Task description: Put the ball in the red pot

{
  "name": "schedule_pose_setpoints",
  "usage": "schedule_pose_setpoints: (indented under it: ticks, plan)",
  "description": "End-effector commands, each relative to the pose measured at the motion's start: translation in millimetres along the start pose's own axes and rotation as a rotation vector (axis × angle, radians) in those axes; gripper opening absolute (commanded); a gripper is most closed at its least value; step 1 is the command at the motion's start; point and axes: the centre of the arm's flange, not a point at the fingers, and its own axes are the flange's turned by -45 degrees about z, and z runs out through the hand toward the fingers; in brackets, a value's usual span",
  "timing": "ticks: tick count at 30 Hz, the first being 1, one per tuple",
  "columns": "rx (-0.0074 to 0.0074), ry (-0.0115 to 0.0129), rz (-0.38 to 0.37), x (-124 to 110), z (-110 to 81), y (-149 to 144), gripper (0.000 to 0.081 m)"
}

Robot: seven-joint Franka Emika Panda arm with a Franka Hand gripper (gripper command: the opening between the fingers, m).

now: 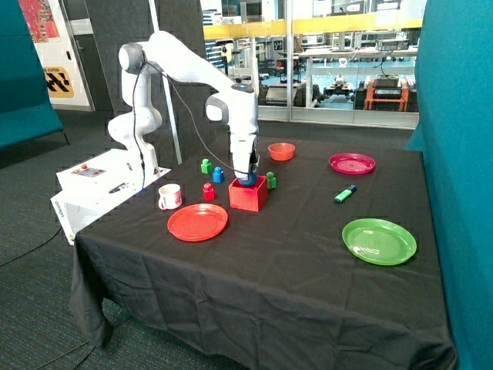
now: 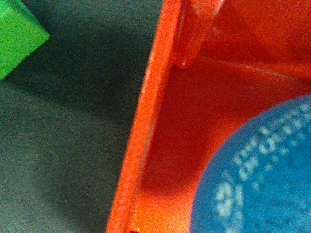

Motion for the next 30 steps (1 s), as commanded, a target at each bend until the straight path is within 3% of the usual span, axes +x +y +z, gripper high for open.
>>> schedule_pose_setpoints:
  ticks: [1,17,30]
  plan:
    - [-0.0026,0.0003,0.003,-0.6,-1.3,2.4,0.0681]
    - [-0.0026,0.0003,0.008,-1.2,-0.9,5.6,0.0718]
    - [-0.0026,0.0003,-0.002,-3.1,-8.4,4.1,0.0674]
